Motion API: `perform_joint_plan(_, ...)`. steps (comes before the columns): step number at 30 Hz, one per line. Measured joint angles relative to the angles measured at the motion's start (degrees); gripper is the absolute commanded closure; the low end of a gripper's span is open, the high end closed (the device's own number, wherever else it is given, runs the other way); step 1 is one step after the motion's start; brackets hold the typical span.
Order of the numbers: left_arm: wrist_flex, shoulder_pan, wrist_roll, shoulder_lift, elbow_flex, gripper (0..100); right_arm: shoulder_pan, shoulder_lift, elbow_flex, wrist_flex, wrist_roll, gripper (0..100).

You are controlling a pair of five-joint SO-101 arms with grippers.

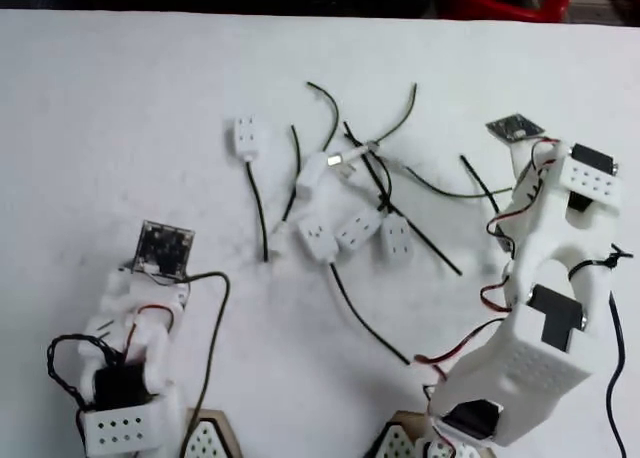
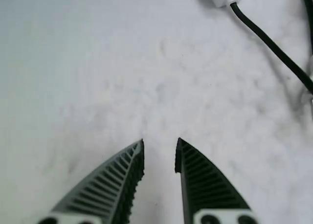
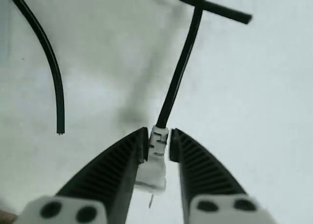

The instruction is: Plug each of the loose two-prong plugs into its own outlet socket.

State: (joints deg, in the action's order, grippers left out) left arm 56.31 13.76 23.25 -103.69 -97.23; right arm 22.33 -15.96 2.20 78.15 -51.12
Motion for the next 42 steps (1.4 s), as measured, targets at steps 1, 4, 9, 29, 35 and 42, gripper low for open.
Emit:
perform_joint_plan(1,0.0,0.0,0.3,0.0,0.0,88,0.1,0.0,0.2,-0.1,0.0,82.4)
perform_joint_plan(4,0.0,0.0,0.4,0.0,0.0,88,0.8,0.0,0.2,0.5,-0.2,84.4)
perform_joint_plan(9,0.0,0.0,0.4,0.0,0.0,88,1.3,2.7,0.4,4.2,-0.2,85.0)
perform_joint_plan(29,0.0,0.0,0.4,0.0,0.0,88,3.9,-9.0,0.3,6.9,-0.4,85.0)
perform_joint_plan(35,0.0,0.0,0.4,0.0,0.0,88,4.5,-4.0,0.4,10.7,-0.2,85.0)
perform_joint_plan(42,0.0,0.0,0.4,0.0,0.0,88,5.5,-0.7,1.7,8.9,-0.2,85.0)
